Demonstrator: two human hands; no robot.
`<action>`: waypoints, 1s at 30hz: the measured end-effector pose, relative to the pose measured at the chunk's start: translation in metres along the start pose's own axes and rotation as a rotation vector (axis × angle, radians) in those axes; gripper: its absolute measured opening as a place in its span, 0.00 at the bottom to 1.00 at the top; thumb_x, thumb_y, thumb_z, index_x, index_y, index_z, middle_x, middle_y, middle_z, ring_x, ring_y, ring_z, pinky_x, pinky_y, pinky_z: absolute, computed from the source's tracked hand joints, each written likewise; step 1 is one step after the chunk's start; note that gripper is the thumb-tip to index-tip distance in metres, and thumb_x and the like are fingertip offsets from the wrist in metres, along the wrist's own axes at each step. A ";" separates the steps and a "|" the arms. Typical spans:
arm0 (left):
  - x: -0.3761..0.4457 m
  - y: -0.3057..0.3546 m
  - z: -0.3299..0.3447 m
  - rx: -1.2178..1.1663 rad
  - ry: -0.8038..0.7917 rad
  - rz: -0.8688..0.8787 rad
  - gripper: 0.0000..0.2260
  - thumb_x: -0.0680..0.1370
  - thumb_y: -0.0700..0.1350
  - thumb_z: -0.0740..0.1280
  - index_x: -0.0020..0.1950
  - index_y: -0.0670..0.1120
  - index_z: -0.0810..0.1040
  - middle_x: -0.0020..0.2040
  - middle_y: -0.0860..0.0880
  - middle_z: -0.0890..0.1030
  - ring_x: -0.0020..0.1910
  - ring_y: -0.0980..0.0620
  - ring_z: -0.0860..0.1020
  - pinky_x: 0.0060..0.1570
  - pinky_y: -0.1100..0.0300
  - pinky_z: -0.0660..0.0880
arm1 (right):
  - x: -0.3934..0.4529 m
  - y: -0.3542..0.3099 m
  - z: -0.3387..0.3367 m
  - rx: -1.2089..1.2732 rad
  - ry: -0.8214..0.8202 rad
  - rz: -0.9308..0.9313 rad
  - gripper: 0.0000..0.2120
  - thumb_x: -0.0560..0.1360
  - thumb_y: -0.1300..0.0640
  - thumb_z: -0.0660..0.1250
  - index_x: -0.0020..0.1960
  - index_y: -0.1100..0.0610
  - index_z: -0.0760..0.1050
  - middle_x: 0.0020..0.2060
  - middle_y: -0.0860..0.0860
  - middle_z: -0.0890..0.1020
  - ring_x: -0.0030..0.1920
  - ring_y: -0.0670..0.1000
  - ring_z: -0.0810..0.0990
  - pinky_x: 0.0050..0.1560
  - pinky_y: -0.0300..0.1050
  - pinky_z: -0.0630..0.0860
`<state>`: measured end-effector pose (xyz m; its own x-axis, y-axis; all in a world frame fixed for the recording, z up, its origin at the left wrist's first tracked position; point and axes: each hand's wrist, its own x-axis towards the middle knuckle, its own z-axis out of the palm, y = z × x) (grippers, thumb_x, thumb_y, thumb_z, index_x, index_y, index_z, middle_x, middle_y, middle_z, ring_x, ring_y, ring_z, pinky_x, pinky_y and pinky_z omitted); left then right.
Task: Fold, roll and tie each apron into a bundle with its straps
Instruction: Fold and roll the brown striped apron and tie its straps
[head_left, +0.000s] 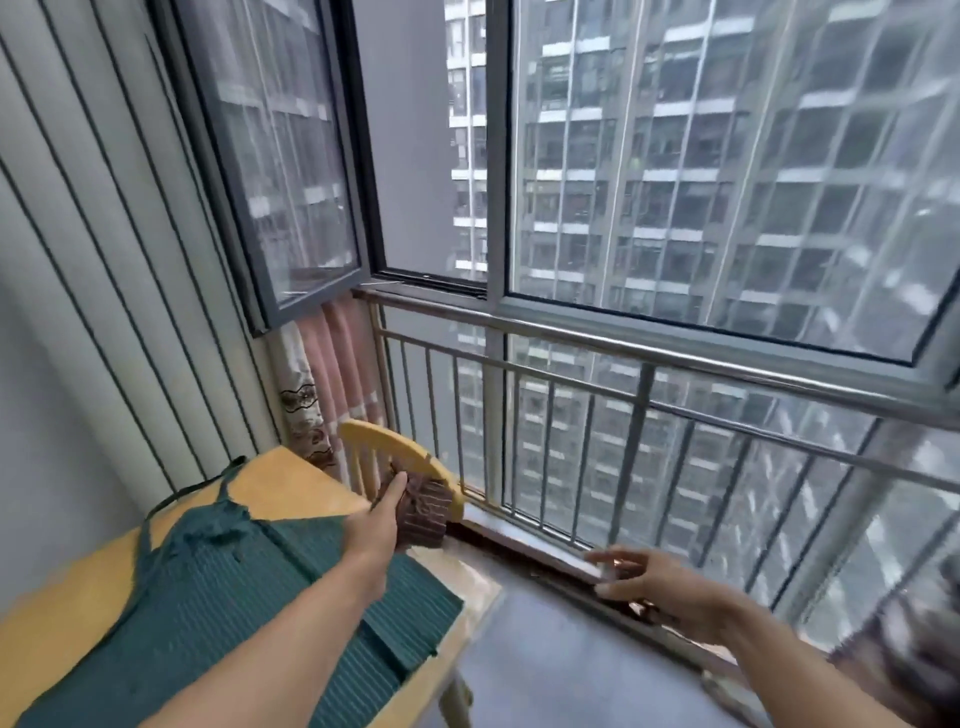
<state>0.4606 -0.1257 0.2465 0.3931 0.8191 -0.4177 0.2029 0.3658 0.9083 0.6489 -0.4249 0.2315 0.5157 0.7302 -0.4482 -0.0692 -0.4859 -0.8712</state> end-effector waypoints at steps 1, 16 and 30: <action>-0.007 -0.003 0.020 0.000 -0.032 -0.016 0.30 0.70 0.65 0.76 0.52 0.38 0.81 0.47 0.42 0.85 0.47 0.43 0.83 0.46 0.49 0.82 | -0.015 0.005 -0.025 -0.026 0.017 0.000 0.34 0.57 0.52 0.86 0.62 0.54 0.82 0.40 0.48 0.82 0.34 0.43 0.76 0.29 0.36 0.64; -0.159 -0.102 0.322 0.256 -1.045 -0.438 0.20 0.82 0.53 0.66 0.68 0.41 0.80 0.64 0.43 0.82 0.62 0.48 0.81 0.65 0.56 0.76 | -0.279 -0.040 -0.218 0.381 0.529 -0.535 0.21 0.69 0.68 0.75 0.60 0.58 0.79 0.44 0.56 0.78 0.37 0.49 0.78 0.36 0.37 0.77; -0.462 -0.029 0.551 0.396 -1.911 0.201 0.17 0.78 0.30 0.61 0.60 0.44 0.82 0.55 0.44 0.87 0.58 0.45 0.84 0.65 0.48 0.73 | -0.440 -0.007 -0.304 -0.161 1.224 -0.139 0.15 0.75 0.69 0.72 0.60 0.59 0.81 0.44 0.52 0.79 0.38 0.44 0.77 0.43 0.38 0.76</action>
<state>0.7672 -0.7580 0.4004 0.6699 -0.7410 -0.0456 0.0885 0.0187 0.9959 0.6820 -0.8886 0.4950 0.9735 -0.1061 0.2027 0.1106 -0.5573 -0.8229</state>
